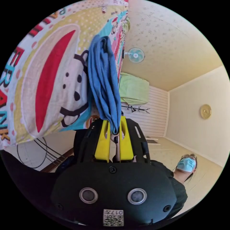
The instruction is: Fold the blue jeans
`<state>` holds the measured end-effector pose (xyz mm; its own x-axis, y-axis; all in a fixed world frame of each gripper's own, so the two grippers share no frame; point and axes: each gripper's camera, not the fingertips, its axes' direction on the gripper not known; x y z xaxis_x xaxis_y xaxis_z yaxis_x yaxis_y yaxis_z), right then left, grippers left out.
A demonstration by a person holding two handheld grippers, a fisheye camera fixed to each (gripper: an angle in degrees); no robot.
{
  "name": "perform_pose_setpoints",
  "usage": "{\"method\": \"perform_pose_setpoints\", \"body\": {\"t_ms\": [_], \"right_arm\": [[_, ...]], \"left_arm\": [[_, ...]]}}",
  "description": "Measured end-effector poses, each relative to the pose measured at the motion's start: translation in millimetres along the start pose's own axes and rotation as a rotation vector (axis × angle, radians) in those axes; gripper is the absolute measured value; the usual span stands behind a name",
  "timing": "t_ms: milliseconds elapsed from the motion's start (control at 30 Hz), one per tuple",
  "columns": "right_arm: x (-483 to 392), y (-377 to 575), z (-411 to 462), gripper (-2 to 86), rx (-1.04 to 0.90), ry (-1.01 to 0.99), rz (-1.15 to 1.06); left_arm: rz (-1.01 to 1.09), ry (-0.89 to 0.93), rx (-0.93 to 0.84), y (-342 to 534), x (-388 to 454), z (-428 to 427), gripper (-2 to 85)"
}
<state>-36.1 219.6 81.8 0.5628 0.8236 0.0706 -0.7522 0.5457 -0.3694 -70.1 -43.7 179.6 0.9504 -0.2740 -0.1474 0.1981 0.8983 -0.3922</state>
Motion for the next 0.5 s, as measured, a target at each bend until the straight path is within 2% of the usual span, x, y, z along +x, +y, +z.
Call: {"method": "perform_pose_setpoints", "body": {"t_ms": [133, 267, 433, 500], "right_arm": [[-83, 56, -6, 2.3, -0.129, 0.003, -0.171], [-148, 87, -5, 1.6, -0.215, 0.077, -0.364], [-167, 57, -30, 1.2, -0.138, 0.062, -0.406], [-190, 48, -59, 1.2, -0.072, 0.023, -0.489]], "left_arm": [[0.167, 0.08, -0.155, 46, 54, 12, 6.0], [0.287, 0.03, -0.246, 76, 103, 34, 6.0], [0.333, 0.011, -0.331, 33, 117, 91, 5.8], [0.422, 0.024, -0.454, 3, 151, 148, 5.7]]}}
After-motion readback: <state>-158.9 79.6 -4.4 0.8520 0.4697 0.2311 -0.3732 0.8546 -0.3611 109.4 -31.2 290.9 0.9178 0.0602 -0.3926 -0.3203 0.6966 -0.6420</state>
